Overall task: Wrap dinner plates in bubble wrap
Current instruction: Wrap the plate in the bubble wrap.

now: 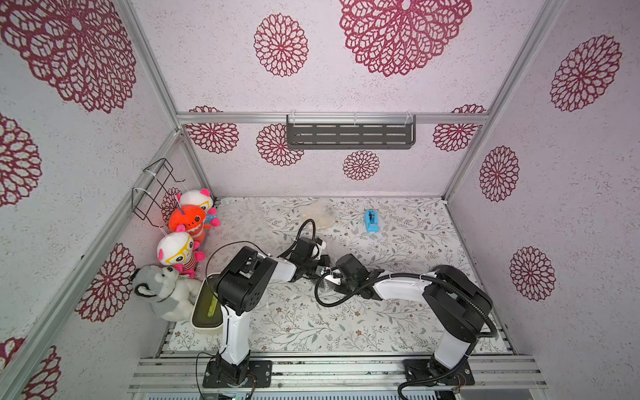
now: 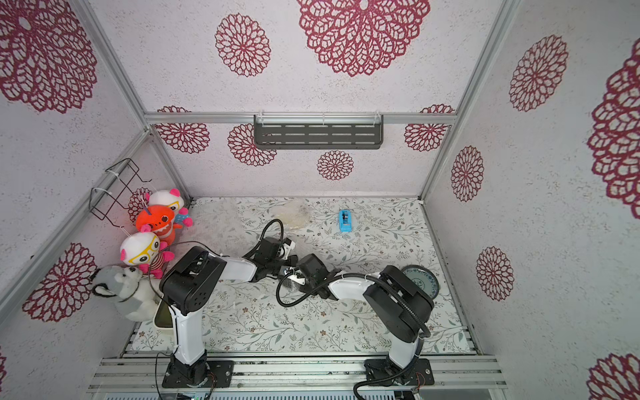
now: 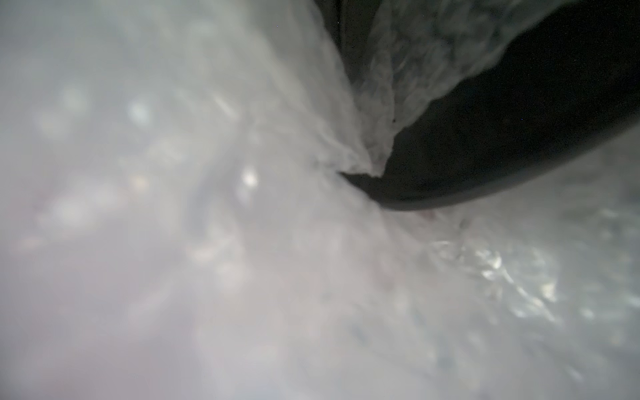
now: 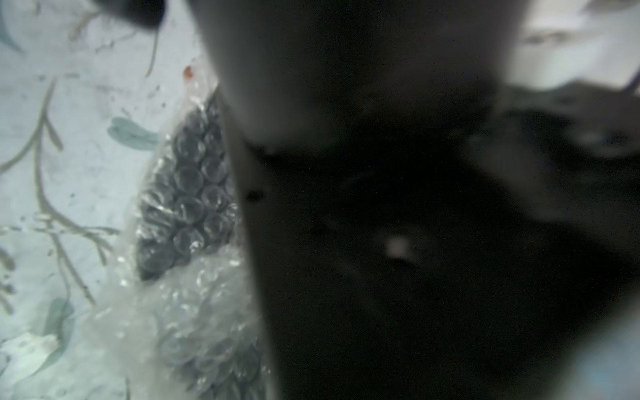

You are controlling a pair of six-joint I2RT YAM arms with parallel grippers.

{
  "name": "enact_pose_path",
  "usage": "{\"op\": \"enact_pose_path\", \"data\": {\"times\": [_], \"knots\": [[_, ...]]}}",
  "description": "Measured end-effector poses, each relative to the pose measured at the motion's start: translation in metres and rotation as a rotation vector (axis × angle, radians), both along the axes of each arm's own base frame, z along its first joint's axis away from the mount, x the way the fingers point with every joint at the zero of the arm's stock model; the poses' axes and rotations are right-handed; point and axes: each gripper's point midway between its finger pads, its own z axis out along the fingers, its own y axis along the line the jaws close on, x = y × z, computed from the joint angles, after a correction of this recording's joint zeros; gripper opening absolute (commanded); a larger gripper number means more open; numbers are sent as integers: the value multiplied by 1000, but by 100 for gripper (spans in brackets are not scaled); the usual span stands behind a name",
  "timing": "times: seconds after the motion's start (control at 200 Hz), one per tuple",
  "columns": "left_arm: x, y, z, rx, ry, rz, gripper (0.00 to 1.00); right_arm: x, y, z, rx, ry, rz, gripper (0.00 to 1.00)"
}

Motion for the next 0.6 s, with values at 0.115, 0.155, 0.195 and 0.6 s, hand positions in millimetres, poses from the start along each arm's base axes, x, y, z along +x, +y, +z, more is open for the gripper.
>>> {"op": "enact_pose_path", "data": {"times": [0.115,0.155,0.195,0.6], "knots": [[-10,22,8,38,5,44,29,-5,16,3,7,-29,42,0],[-12,33,11,60,9,67,32,-7,25,5,16,-36,60,0],[-13,44,14,81,9,89,34,-9,33,7,25,-43,78,0],[-23,108,36,180,7,221,24,-25,69,7,44,-45,192,0]]}}
